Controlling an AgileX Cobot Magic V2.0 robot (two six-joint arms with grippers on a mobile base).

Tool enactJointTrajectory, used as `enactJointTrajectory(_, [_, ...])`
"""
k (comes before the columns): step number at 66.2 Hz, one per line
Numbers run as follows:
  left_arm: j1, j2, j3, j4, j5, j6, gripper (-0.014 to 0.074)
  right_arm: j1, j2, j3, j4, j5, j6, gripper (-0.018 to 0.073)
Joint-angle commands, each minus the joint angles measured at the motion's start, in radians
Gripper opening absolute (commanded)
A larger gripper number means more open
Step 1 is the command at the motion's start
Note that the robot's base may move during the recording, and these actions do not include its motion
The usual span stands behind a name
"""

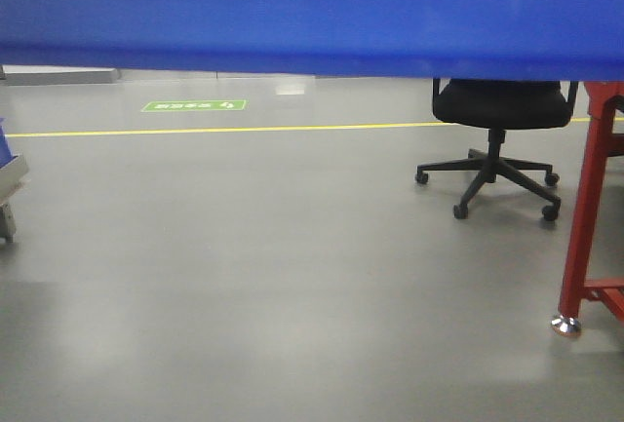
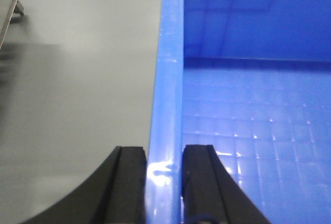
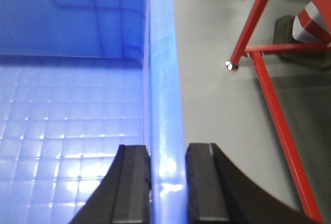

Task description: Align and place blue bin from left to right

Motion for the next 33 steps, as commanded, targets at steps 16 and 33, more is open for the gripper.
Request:
enactJointTrajectory(16, [-0.026, -0.008, -0.013, 0.040, -0.146, -0.004, -0.0111, 0.018, -0.006, -0.009, 0.013, -0.286, -0.001, -0.0070])
enactJointTrajectory(33, [-0.026, -0.008, -0.013, 0.045, -0.146, -0.004, -0.0111, 0.018, -0.006, -0.009, 0.013, -0.344, -0.001, -0.0070])
